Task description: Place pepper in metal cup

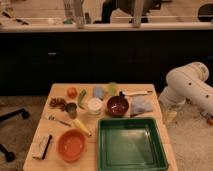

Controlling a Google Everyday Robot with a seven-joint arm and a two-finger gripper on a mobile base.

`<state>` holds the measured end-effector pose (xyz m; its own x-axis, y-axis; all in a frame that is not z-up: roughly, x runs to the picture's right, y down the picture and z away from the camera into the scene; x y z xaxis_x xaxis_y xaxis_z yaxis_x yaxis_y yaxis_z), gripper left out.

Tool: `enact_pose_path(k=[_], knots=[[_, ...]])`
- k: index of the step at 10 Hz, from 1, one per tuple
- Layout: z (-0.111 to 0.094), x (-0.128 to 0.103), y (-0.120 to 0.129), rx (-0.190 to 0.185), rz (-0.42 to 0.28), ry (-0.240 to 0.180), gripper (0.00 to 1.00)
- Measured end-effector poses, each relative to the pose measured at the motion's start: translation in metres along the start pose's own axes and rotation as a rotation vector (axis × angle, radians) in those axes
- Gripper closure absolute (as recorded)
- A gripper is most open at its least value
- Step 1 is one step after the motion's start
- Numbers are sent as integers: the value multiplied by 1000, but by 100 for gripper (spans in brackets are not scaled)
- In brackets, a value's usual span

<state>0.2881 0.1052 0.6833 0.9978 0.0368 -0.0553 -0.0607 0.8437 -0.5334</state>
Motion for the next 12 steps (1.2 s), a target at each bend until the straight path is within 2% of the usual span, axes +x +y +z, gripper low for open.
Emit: enact_pose_path(k=[11,12], knots=[[0,0,0,2,-1,-1,20],[-3,-2,0,14,-25,-19,20]])
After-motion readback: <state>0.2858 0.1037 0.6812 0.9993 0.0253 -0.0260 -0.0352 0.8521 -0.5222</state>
